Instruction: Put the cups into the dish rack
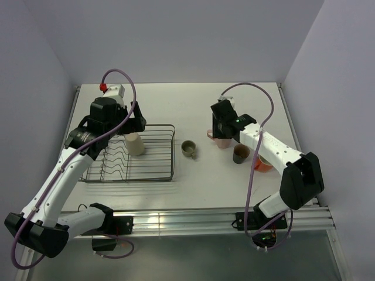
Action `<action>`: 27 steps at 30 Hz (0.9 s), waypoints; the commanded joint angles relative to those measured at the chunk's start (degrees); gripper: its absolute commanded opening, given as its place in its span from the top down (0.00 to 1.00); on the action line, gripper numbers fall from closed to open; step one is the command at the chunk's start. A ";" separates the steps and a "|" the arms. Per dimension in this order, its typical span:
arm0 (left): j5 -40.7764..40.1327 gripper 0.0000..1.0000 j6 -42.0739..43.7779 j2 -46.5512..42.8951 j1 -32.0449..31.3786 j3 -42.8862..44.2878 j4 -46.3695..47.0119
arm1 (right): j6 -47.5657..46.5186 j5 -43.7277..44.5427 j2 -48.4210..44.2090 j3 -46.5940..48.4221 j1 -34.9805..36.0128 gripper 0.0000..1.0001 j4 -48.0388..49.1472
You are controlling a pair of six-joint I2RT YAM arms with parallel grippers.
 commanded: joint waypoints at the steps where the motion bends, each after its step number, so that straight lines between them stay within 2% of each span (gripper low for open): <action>1: 0.99 0.04 -0.16 -1.26 -0.24 -0.08 2.43 | -2.09 -0.99 1.24 2.28 -0.78 0.53 2.13; 17: 0.91 0.04 -0.25 -0.73 -0.24 -0.79 2.34 | -3.85 -1.52 8.63 4.47 -1.31 0.55 2.57; 23: 0.73 0.05 -0.33 -0.64 -0.24 -0.87 2.25 | -3.94 -2.40 10.21 4.30 -1.92 0.61 2.48; 27: 0.55 0.04 -0.34 -0.73 -0.24 -1.14 2.25 | -3.94 -3.10 10.39 4.04 -2.27 0.73 2.57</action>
